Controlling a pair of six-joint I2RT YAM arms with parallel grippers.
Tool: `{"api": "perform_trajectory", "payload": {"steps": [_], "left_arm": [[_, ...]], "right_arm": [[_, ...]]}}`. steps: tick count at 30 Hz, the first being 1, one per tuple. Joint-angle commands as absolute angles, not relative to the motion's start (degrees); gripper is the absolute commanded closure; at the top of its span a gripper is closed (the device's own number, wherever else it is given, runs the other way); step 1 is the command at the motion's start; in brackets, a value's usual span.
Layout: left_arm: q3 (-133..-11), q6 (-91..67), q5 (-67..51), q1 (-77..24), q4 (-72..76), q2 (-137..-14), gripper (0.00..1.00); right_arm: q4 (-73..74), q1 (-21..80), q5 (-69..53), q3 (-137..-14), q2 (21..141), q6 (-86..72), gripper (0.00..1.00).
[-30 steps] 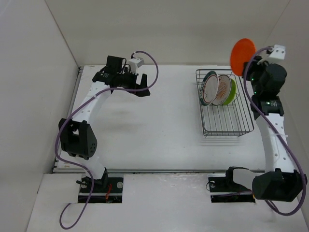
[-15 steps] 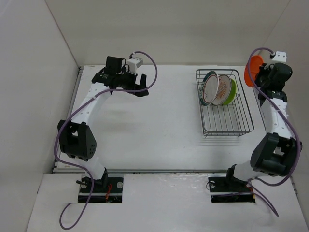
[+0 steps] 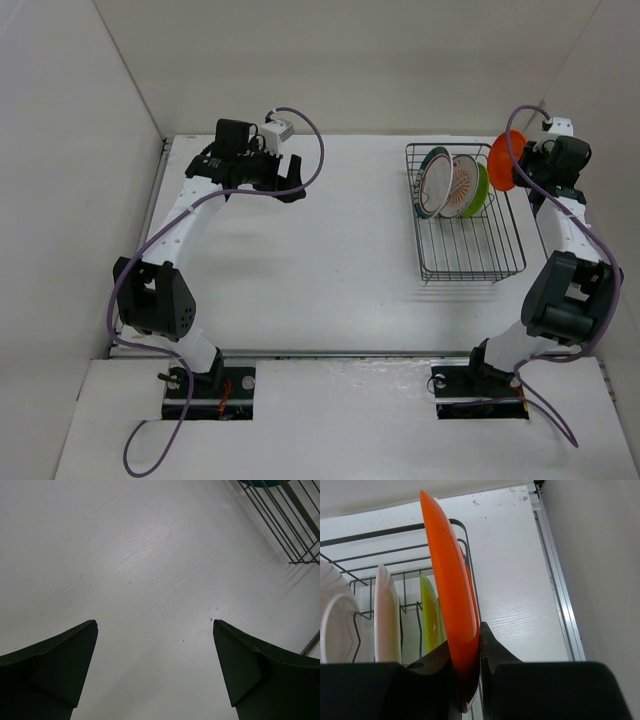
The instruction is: Load the plates into the dish rack
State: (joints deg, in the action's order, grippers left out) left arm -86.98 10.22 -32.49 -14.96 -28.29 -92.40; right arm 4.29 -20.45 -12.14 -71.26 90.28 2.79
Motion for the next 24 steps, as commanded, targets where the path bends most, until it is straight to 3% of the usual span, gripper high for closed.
{"api": "perform_trajectory", "payload": {"steps": [1,24], "left_arm": [[-86.66,11.16,-33.13,-15.12,-26.81,-89.3,0.0],[-87.89,11.69,-34.8,-15.12,-27.42,-88.77,0.0]], "right_arm": [[0.09,-20.48,-10.99,-71.46,90.18,3.07,1.0],[-0.44,-19.34,-9.14,-69.35,95.09,5.27,0.98]]}}
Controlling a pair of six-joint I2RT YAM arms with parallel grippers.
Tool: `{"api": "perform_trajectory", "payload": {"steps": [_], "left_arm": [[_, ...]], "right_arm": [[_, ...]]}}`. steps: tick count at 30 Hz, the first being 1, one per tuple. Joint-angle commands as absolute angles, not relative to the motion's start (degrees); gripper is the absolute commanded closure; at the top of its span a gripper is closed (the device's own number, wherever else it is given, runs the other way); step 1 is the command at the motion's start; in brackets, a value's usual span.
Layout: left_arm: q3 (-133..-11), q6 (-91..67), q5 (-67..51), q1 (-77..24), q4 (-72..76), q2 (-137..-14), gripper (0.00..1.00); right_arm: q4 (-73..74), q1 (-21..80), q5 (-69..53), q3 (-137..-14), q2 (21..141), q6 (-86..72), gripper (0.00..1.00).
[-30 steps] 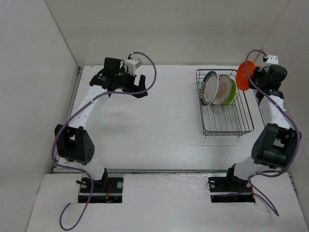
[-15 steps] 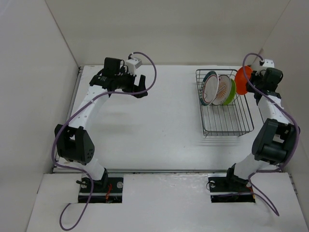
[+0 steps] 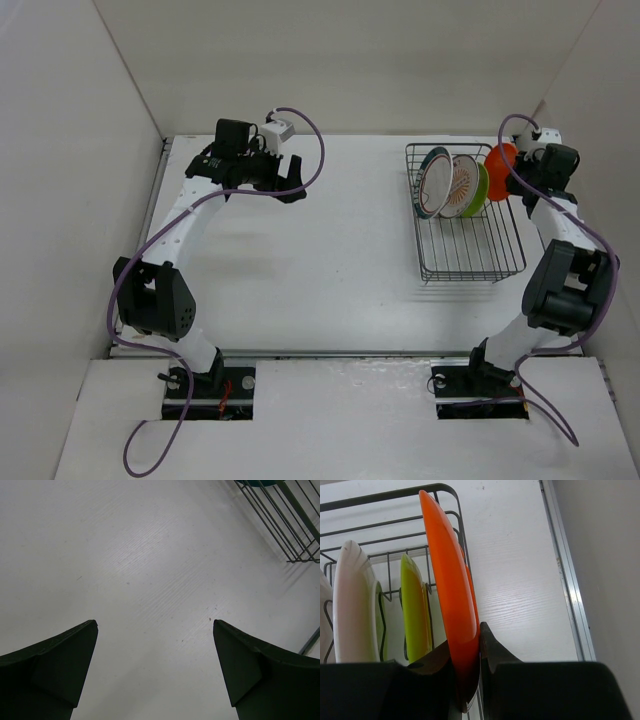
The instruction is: Load the plates into the dish rack
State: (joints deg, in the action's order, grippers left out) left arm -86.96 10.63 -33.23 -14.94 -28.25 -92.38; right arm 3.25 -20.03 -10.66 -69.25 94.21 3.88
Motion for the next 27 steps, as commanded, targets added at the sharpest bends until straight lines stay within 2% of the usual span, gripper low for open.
{"api": "perform_trajectory", "payload": {"steps": [1,3,8,12,20,21,27], "left_arm": [[-87.37,11.69,-34.8,-15.12,-27.42,-88.77,0.0],[-87.36,11.69,-34.8,-15.12,-27.42,-88.77,0.0],[-86.84,12.22,-34.8,-15.12,-27.42,-88.15,0.0],[-86.84,12.22,-34.8,-15.12,-27.42,-88.15,0.0],[-87.36,12.22,-34.8,-15.12,-27.95,-88.68,0.0],[-87.36,12.22,-34.8,-15.12,-27.95,-88.68,0.0],[-87.36,12.22,-34.8,-15.12,-27.95,-88.68,0.0]], "right_arm": [[-0.44,-19.34,-8.36,-69.35,95.1,5.27,0.97],[-0.44,-18.72,-8.35,-69.35,95.71,5.27,0.95],[-0.44,-18.11,-6.94,-68.82,96.24,5.27,0.8],[-0.44,-18.11,-6.94,-68.82,95.71,5.27,0.79],[0.7,-18.11,-5.19,-70.66,92.29,4.75,0.56],[1.31,-18.11,-4.66,-70.66,91.59,4.75,0.49],[2.98,-18.11,-3.34,-71.98,88.6,4.22,0.48]]}}
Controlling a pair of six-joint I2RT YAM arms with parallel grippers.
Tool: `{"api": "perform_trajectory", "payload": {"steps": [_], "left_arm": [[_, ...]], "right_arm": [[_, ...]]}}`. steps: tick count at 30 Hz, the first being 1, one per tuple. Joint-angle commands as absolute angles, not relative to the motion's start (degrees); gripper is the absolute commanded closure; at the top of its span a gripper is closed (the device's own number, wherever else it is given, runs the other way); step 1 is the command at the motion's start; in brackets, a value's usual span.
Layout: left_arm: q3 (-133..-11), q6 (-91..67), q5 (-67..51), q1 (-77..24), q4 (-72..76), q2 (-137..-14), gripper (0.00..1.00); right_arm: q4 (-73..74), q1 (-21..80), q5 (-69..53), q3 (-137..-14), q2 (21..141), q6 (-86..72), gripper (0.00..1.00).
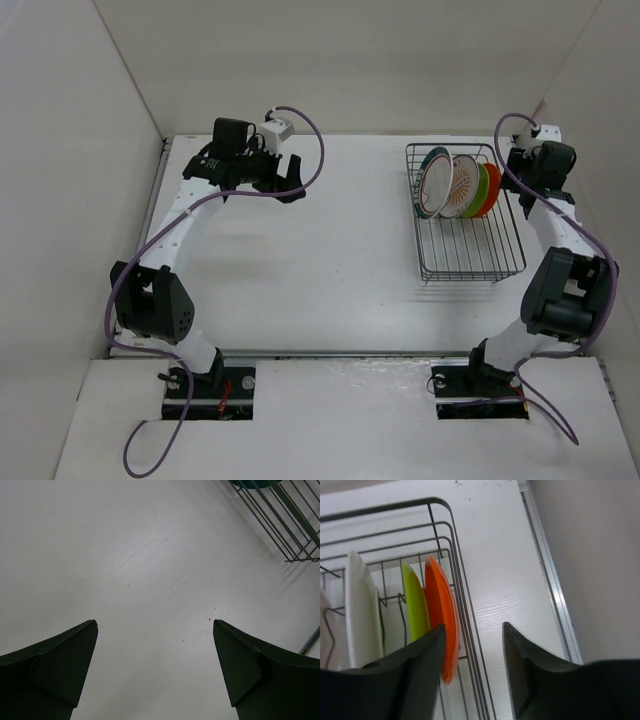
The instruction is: Load the plates into the dish rack
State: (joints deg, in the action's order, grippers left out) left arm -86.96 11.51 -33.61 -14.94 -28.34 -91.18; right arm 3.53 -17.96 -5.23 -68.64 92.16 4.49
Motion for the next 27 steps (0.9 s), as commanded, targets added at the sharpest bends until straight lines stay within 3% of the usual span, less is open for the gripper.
{"api": "perform_trajectory", "payload": {"steps": [1,2,11,15,20,27], "left_arm": [[-87.36,12.22,-34.8,-15.12,-27.95,-88.68,0.0],[-87.36,12.22,-34.11,-15.12,-27.95,-88.68,0.0],[-94.38,8.27,-24.54,-12.14,-29.0,-87.63,0.0],[-98.96,4.84,-5.43,-11.51,-27.78,-86.49,0.0],[-101.77,4.83,7.01,-10.46,-27.07,-82.54,0.0],[-103.1,5.36,11.95,-9.93,-30.15,-74.45,0.0]], "right_arm": [[2.99,-18.11,-3.34,-71.98,86.94,3.52,0.46],[2.99,-18.11,-1.77,-71.98,85.88,2.56,0.0],[7.56,-18.11,-6.49,-74.7,69.99,-8.33,0.0],[8.09,-17.58,-17.12,-73.31,62.26,-15.61,0.0],[7.03,-10.56,-23.37,-69.0,53.28,-17.4,0.0],[21.78,-7.92,-15.32,-74.26,46.15,-12.4,0.0]]}}
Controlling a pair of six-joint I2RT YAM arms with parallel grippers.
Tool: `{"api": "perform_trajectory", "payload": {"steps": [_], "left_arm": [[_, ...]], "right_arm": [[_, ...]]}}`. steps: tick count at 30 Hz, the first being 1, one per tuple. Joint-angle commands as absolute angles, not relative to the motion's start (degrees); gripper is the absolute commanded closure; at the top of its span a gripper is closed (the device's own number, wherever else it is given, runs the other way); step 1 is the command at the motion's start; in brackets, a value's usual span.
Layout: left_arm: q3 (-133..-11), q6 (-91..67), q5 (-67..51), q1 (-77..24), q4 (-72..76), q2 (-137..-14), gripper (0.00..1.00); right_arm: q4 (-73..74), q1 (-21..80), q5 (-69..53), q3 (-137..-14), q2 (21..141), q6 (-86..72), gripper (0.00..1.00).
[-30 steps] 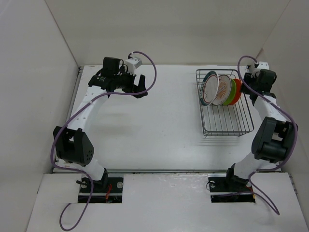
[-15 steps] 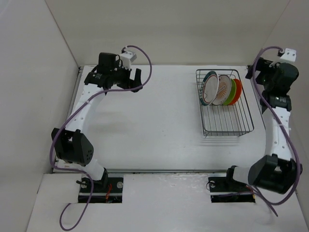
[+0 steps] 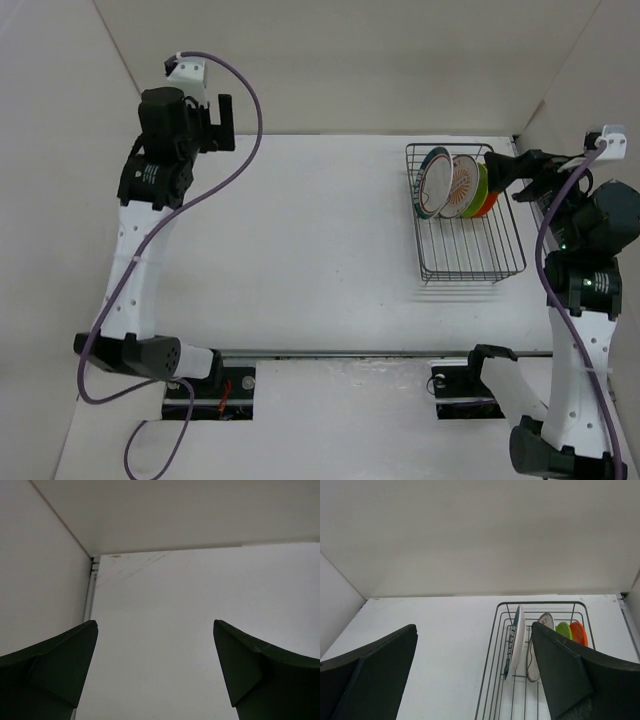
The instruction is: Load the plates into the dish rack
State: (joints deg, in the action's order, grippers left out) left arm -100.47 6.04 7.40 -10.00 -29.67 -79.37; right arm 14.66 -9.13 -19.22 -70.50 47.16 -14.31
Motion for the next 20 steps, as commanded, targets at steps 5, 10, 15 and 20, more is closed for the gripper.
{"api": "perform_trajectory", "payload": {"steps": [5,10,15,20], "left_arm": [[-100.29,3.78,11.95,-9.93,-31.2,-67.07,0.0],[-99.05,2.64,11.43,-9.93,-32.69,-62.93,0.0],[-96.86,2.64,10.28,-8.61,-32.7,-61.52,0.0],[-95.8,2.64,9.15,-7.39,-32.7,-60.47,0.0]], "right_arm": [[28.3,-7.39,-9.24,-77.86,40.89,-9.76,0.0],[29.71,-7.38,-7.73,-78.4,37.27,-9.76,0.0],[30.23,-7.38,-8.26,-79.63,35.25,-9.23,0.0],[30.23,-7.38,-7.73,-79.11,35.24,-8.09,0.0]]}}
